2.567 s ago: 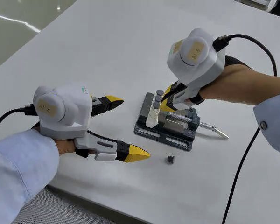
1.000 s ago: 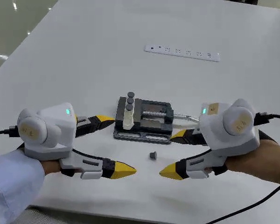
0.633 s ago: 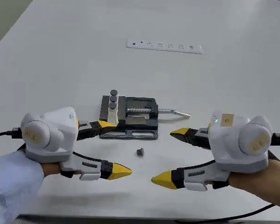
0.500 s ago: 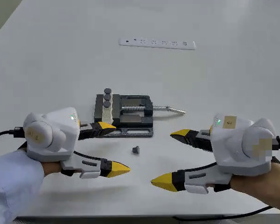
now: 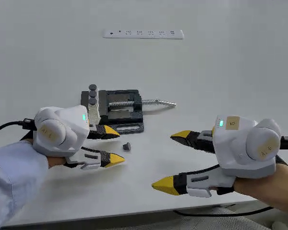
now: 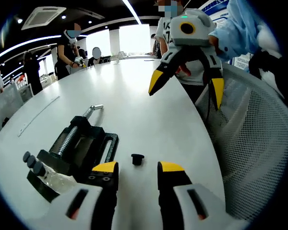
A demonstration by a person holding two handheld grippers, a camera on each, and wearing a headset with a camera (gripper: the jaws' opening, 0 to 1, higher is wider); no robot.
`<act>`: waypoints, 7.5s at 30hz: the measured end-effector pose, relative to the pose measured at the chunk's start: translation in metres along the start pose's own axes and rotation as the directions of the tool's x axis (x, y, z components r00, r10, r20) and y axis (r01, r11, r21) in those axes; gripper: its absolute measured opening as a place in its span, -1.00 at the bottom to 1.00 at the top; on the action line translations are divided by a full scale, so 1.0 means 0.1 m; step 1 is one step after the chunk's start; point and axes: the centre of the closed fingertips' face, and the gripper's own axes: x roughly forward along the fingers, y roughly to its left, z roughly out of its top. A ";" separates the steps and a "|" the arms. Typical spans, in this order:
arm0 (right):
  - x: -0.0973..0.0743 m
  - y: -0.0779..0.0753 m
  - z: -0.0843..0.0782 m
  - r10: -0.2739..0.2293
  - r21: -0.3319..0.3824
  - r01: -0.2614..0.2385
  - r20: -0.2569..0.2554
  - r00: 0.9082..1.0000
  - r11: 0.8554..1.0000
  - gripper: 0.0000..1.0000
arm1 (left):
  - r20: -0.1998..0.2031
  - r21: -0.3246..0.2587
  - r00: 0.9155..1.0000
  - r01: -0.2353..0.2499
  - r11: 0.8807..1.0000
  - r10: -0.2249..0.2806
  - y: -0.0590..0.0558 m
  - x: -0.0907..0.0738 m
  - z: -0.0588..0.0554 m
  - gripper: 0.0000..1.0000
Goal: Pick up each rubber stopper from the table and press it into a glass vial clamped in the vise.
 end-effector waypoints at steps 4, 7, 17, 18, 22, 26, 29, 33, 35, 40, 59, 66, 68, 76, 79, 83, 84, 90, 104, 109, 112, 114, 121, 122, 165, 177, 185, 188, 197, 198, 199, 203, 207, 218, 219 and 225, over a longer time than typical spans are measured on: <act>0.00 -0.01 0.00 -0.002 0.003 0.002 0.000 1.000 1.000 0.32 | -0.007 -0.003 1.000 0.008 1.000 -0.008 0.01 0.03 0.01 -0.66; 0.00 -0.02 0.00 -0.003 0.002 0.003 0.001 1.000 1.000 0.31 | -0.024 0.010 1.000 0.014 1.000 -0.013 0.02 0.05 -0.01 -0.65; 0.02 -0.05 0.03 -0.003 -0.004 0.003 0.003 1.000 1.000 0.29 | -0.104 0.106 0.994 0.053 0.993 -0.042 0.00 0.12 -0.03 -0.83; 0.02 -0.05 0.03 -0.003 -0.004 0.003 0.003 1.000 1.000 0.29 | -0.106 0.113 0.993 0.053 0.992 -0.041 0.00 0.12 -0.04 -0.86; 0.01 -0.05 0.04 -0.003 -0.006 0.003 0.003 1.000 1.000 0.27 | -0.117 0.115 0.992 0.050 0.992 -0.036 0.01 0.12 -0.04 -0.96; 0.01 -0.05 0.03 -0.002 -0.009 0.002 -0.001 1.000 1.000 0.26 | -0.114 0.108 0.993 0.046 0.993 -0.034 0.01 0.12 -0.05 -0.96; 0.01 -0.04 0.03 0.002 -0.011 -0.002 -0.013 1.000 1.000 0.23 | -0.100 0.094 0.995 0.038 0.995 -0.028 0.01 0.10 -0.04 -0.96; 0.01 -0.04 0.06 0.012 -0.021 -0.013 -0.031 0.999 1.000 0.16 | -0.051 0.060 0.999 0.020 0.998 -0.017 0.00 0.07 0.00 -0.96; 0.01 -0.03 0.09 0.020 -0.030 -0.021 -0.037 0.999 0.999 0.12 | -0.028 0.034 1.000 0.008 0.999 -0.007 -0.01 0.04 0.02 -0.96; 0.03 -0.01 0.18 0.040 -0.065 -0.044 -0.060 0.997 0.997 0.03 | 0.056 -0.030 0.998 -0.015 0.999 0.017 -0.05 -0.05 0.06 -0.97; 0.22 -0.05 0.72 0.105 -0.268 -0.164 -0.220 0.970 0.949 -0.47 | 0.300 -0.185 0.943 -0.094 0.978 0.147 -0.04 -0.48 0.40 -0.98; 0.28 0.01 0.87 0.164 -0.331 -0.251 -0.269 0.949 0.910 -0.54 | 0.383 -0.214 0.911 -0.072 0.974 0.151 -0.05 -0.60 0.57 -0.98; 0.28 0.03 0.86 0.179 -0.340 -0.276 -0.290 0.940 0.899 -0.58 | 0.389 -0.198 0.911 -0.065 0.978 0.140 -0.09 -0.61 0.59 -0.98; 0.28 0.06 0.86 0.209 -0.385 -0.344 -0.350 0.913 0.856 -0.68 | 0.417 -0.179 0.904 -0.024 0.984 0.098 -0.16 -0.61 0.66 -0.98; 0.28 0.07 0.84 0.219 -0.393 -0.365 -0.369 0.904 0.844 -0.70 | 0.424 -0.175 0.901 -0.014 0.984 0.088 -0.17 -0.62 0.69 -0.98; 0.27 0.11 0.82 0.243 -0.388 -0.394 -0.382 0.891 0.833 -0.71 | 0.433 -0.175 0.897 -0.010 0.985 0.086 -0.17 -0.64 0.72 -0.98; 0.28 0.10 0.82 0.240 -0.390 -0.392 -0.385 0.891 0.833 -0.71 | 0.435 -0.172 0.897 -0.007 0.985 0.082 -0.17 -0.64 0.73 -0.98; 0.28 0.12 0.83 0.248 -0.397 -0.401 -0.383 0.890 0.825 -0.77 | 0.437 -0.166 0.896 -0.001 0.986 0.074 -0.18 -0.64 0.74 -0.98; 0.27 0.15 0.87 0.268 -0.413 -0.423 -0.382 0.884 0.806 -0.83 | 0.451 -0.165 0.890 0.009 0.986 0.068 -0.22 -0.67 0.77 -0.98; 0.26 0.17 0.88 0.281 -0.415 -0.437 -0.385 0.879 0.799 -0.83 | 0.460 -0.169 0.886 0.020 0.985 0.061 -0.23 -0.68 0.78 -0.98; 0.25 0.17 0.89 0.290 -0.414 -0.442 -0.380 0.878 0.796 -0.83 | 0.470 -0.175 0.880 0.026 0.984 0.060 -0.23 -0.71 0.79 -0.98; 0.25 0.17 0.89 0.292 -0.413 -0.443 -0.379 0.878 0.796 -0.83 | 0.476 -0.179 0.877 0.028 0.983 0.062 -0.23 -0.72 0.79 -0.98; 0.24 0.16 0.90 0.289 -0.420 -0.437 -0.372 0.882 0.795 -0.84 | 0.483 -0.189 0.873 0.035 0.981 0.062 -0.22 -0.73 0.80 -0.98; 0.24 0.16 0.90 0.289 -0.422 -0.438 -0.372 0.882 0.794 -0.84 | 0.484 -0.188 0.873 0.036 0.981 0.061 -0.22 -0.73 0.80 -0.98; 0.26 0.16 0.91 0.259 -0.414 -0.447 -0.435 0.862 0.793 -0.88 | 0.486 -0.266 0.867 0.028 0.963 0.109 -0.12 -0.74 0.76 -0.64; 0.40 0.04 0.99 0.167 -0.472 -0.418 -0.485 0.858 0.776 -0.89 | 0.370 -0.295 0.909 -0.080 0.952 0.191 -0.02 -0.77 0.48 -0.21; 0.53 -0.12 1.10 0.108 -0.499 -0.409 -0.526 0.843 0.764 -0.89 | 0.315 -0.322 0.916 -0.143 0.936 0.249 0.05 -0.81 0.33 0.11; 0.59 -0.16 1.14 0.093 -0.505 -0.410 -0.540 0.837 0.760 -0.89 | 0.305 -0.329 0.914 -0.162 0.930 0.267 0.08 -0.83 0.29 0.23; 0.80 -0.33 1.27 0.058 -0.511 -0.397 -0.558 0.828 0.762 -0.89 | 0.302 -0.351 0.898 -0.207 0.913 0.320 0.19 -0.92 0.19 0.41; 0.82 -0.34 1.29 0.056 -0.513 -0.396 -0.558 0.828 0.762 -0.89 | 0.303 -0.352 0.896 -0.211 0.912 0.324 0.20 -0.93 0.19 0.45; 0.84 -0.36 1.31 0.055 -0.512 -0.396 -0.558 0.828 0.762 -0.89 | 0.304 -0.355 0.894 -0.214 0.910 0.328 0.21 -0.94 0.18 0.46; 0.94 -0.40 1.32 0.052 -0.519 -0.405 -0.567 0.822 0.753 -0.89 | 0.302 -0.361 0.891 -0.222 0.906 0.339 0.25 -0.98 0.14 0.47; 1.07 -0.43 1.30 0.040 -0.533 -0.418 -0.582 0.812 0.736 -0.89 | 0.292 -0.364 0.888 -0.240 0.900 0.355 0.28 -1.02 0.08 0.49; 1.26 -0.48 1.20 0.022 -0.542 -0.459 -0.629 0.777 0.704 -0.89 | 0.286 -0.376 0.883 -0.253 0.891 0.372 0.32 -1.04 0.00 0.51; 1.28 -0.48 1.19 0.021 -0.542 -0.462 -0.633 0.774 0.702 -0.89 | 0.289 -0.376 0.882 -0.253 0.891 0.372 0.33 -1.04 0.00 0.50; 1.33 -0.49 1.17 0.013 -0.544 -0.473 -0.646 0.763 0.693 -0.89 | 0.287 -0.378 0.882 -0.254 0.890 0.374 0.33 -1.03 -0.01 0.50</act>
